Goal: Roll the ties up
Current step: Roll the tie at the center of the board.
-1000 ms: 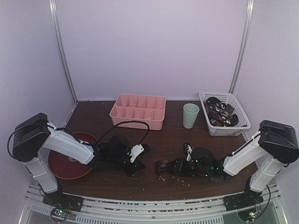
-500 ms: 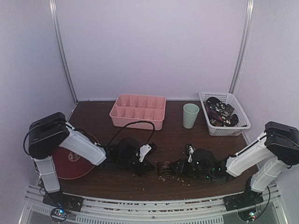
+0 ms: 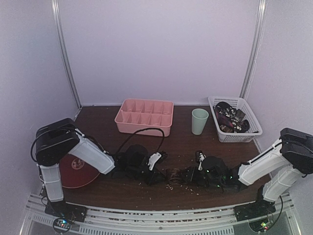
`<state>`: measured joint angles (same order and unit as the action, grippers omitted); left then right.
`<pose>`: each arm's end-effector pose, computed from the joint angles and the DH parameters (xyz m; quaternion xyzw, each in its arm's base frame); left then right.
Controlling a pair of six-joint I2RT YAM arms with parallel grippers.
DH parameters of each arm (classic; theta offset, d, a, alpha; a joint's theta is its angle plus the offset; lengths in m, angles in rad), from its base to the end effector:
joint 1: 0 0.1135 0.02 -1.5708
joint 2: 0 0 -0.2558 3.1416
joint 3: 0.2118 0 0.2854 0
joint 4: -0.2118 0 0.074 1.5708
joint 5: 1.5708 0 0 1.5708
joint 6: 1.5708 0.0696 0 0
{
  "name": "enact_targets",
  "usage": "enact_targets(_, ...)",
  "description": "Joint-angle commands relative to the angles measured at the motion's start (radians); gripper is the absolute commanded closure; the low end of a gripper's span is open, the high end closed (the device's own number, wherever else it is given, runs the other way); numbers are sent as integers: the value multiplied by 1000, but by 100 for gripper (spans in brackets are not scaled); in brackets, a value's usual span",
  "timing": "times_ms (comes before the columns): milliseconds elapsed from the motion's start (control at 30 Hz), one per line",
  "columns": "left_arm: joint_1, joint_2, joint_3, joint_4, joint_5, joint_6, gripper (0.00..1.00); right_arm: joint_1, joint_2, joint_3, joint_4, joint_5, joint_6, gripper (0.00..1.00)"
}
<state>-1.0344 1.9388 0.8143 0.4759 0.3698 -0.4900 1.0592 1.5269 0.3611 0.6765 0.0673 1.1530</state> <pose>0.1814 -0.3543 0.0425 0.3155 0.8259 -0.4211 0.2026 0.1512 0.2597 0.0688 0.0575 0.8551 0.4470 0.2564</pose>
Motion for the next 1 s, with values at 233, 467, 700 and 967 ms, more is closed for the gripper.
enact_targets(233, -9, 9, 39, 115, 64, -26, 98, 3, -55, -31, -88, 42, -43, 72)
enact_targets(467, -16, -3, 91, 49, 56, 33, 98, 3, -67, -12, -83, 10, -83, 72)
enact_targets(700, -27, -2, 139, -23, 43, 76, 100, 3, -89, -20, -79, 4, -100, 72)
enact_targets(967, -64, 34, 230, -133, 34, 148, 99, 2, -108, -59, -58, 8, -97, 73)
